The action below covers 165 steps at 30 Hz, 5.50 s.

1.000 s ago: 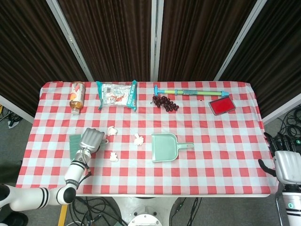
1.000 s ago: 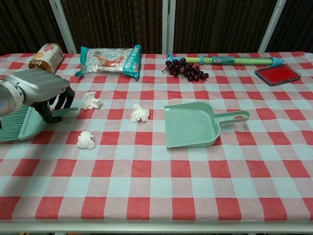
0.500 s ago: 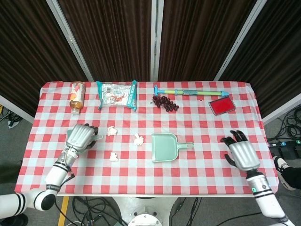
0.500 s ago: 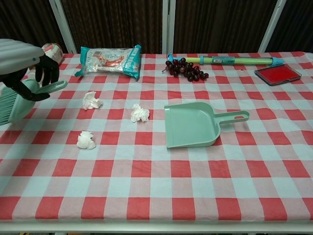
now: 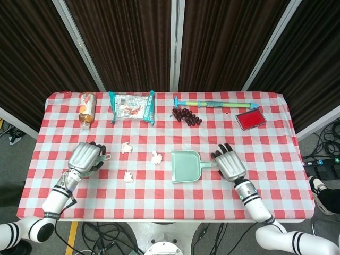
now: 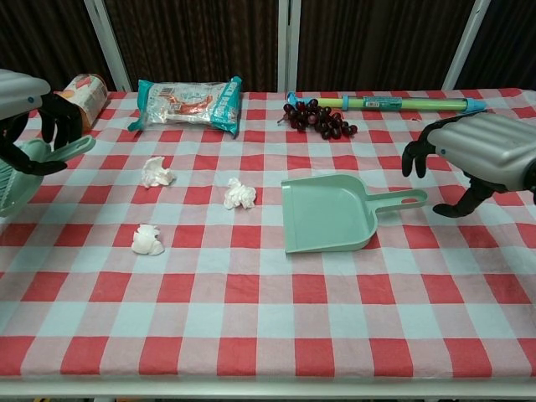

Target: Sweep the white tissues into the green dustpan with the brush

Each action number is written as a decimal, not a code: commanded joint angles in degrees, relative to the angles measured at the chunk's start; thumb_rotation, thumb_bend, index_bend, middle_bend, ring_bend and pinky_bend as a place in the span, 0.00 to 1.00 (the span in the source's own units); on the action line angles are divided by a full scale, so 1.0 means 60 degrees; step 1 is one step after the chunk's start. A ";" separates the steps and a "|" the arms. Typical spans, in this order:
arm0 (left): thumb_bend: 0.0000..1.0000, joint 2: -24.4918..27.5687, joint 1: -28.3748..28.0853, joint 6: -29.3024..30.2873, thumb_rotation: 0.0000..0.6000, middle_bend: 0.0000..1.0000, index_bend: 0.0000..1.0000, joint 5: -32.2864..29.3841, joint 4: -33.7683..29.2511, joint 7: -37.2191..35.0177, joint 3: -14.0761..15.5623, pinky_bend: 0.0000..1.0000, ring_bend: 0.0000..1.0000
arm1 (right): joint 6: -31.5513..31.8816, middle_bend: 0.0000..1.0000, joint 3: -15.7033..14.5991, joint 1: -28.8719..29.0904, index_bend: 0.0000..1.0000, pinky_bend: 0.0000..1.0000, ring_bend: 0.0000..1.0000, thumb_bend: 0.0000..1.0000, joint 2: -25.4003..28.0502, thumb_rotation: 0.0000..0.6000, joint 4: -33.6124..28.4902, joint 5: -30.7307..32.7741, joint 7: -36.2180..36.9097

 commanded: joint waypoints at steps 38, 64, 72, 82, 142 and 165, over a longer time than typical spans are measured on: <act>0.42 -0.0209 -0.0010 -0.0607 1.00 0.54 0.50 0.0385 0.0952 -0.0287 -0.0457 0.62 0.46 | -0.0102 0.57 -0.0033 0.1215 0.59 0.19 0.27 0.35 -0.0443 1.00 0.0068 0.1524 -0.0637; 0.43 -0.2447 -0.1703 -0.1949 1.00 0.54 0.50 0.2510 0.5611 -0.5824 -0.0912 0.60 0.46 | -0.0714 0.58 -0.0219 0.3113 0.62 0.19 0.27 0.36 0.0101 1.00 -0.0490 0.4232 -0.2054; 0.43 -0.2644 -0.2226 -0.2232 1.00 0.54 0.50 0.2887 0.5684 -0.6710 -0.0874 0.59 0.46 | -0.0523 0.58 -0.0276 0.3377 0.62 0.19 0.27 0.36 -0.0381 1.00 -0.0254 0.4328 -0.1915; 0.43 -0.2747 -0.2683 -0.2356 1.00 0.54 0.50 0.3031 0.5430 -0.8597 -0.1044 0.59 0.46 | -0.0360 0.58 -0.0263 0.3509 0.62 0.19 0.27 0.38 -0.0910 1.00 0.0223 0.4319 -0.1511; 0.46 -0.1280 -0.0025 0.0221 1.00 0.54 0.50 0.0461 0.0884 -0.5481 -0.0741 0.60 0.46 | -0.0840 0.58 -0.0552 0.3243 0.63 0.17 0.29 0.40 -0.1610 1.00 0.1302 0.1829 0.0716; 0.46 -0.3258 -0.0148 0.0174 1.00 0.54 0.50 0.0898 0.1666 -0.5101 -0.1477 0.63 0.46 | -0.0830 0.59 -0.0307 0.3240 0.64 0.17 0.29 0.40 -0.2022 1.00 0.1505 0.1949 0.0712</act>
